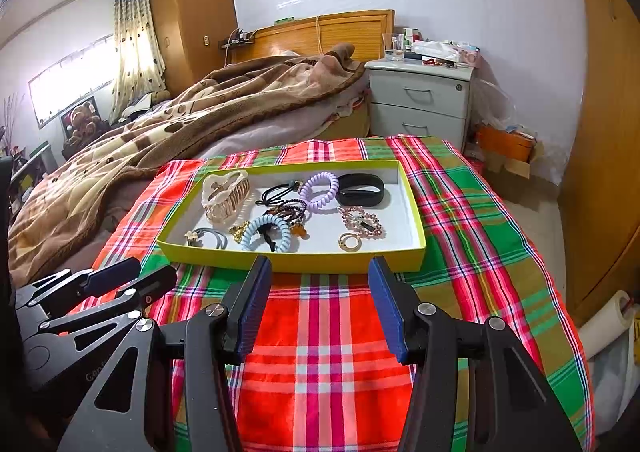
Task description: Organize jewelry
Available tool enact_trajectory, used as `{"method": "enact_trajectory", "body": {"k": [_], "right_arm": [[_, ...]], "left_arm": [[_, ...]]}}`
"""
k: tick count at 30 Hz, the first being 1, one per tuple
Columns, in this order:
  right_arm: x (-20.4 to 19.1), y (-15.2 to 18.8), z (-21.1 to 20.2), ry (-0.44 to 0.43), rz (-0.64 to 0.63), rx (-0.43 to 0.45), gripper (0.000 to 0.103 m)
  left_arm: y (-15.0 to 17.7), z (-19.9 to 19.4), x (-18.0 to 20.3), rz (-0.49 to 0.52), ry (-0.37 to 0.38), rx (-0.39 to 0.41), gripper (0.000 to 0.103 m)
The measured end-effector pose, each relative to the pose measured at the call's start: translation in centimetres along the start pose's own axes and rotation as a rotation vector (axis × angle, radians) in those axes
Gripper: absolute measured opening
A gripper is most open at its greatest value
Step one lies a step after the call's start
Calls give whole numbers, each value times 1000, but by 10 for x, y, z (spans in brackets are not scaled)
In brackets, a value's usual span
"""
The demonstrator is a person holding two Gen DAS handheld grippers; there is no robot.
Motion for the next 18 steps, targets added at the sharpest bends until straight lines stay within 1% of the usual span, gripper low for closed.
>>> {"method": "enact_trajectory", "body": {"k": [18], "right_arm": [[3,1,0,5,3,-3,51]], "left_arm": [[1,2,-8,-28,-16,-14,42]]}}
Point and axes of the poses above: each gripper's, at about its wrist camera, not at the fingertips, and z roughly the way its jaws point, x to its right, y to its underside, the point moved 7 cm from there along z, roughly the way its jaws point, and after that the axes turned 6 degrees about -y, right-handed, at the moved point
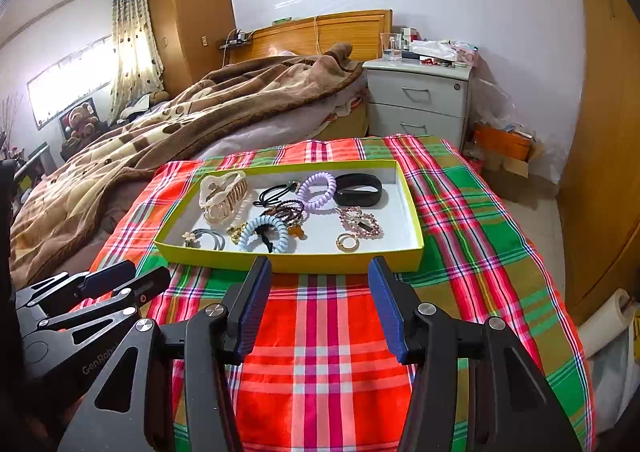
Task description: Organize jewelry
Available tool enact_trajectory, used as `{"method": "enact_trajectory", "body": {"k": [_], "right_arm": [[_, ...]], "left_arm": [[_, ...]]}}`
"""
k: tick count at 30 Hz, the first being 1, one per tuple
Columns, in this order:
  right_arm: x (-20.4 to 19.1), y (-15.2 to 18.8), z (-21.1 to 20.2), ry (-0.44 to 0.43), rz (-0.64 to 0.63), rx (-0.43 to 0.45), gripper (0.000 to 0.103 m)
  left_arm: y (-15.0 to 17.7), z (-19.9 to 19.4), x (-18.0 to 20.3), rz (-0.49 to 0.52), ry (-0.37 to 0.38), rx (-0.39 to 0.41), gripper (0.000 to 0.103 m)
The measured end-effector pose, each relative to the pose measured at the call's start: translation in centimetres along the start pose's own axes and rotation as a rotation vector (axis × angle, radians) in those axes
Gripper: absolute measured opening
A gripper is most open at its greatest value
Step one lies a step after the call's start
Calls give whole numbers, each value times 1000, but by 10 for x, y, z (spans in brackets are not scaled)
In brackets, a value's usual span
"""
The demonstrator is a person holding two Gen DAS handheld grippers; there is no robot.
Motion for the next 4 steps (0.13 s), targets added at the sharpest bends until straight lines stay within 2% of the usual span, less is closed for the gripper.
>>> {"method": "enact_trajectory", "body": {"k": [4], "right_arm": [[0,0,0,0,0,1,51]], "left_arm": [[0,0,0,1,4,-3,42]]}}
Point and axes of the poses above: each gripper's, at about its wrist camera, not at the fingertips, and z roughly the way its jaws point, x to its right, y to its underside, the point moved 7 cm from there along z, roughly the way its jaws point, and after that the axes turned 6 degrees about -y, right-handed, at the moved point
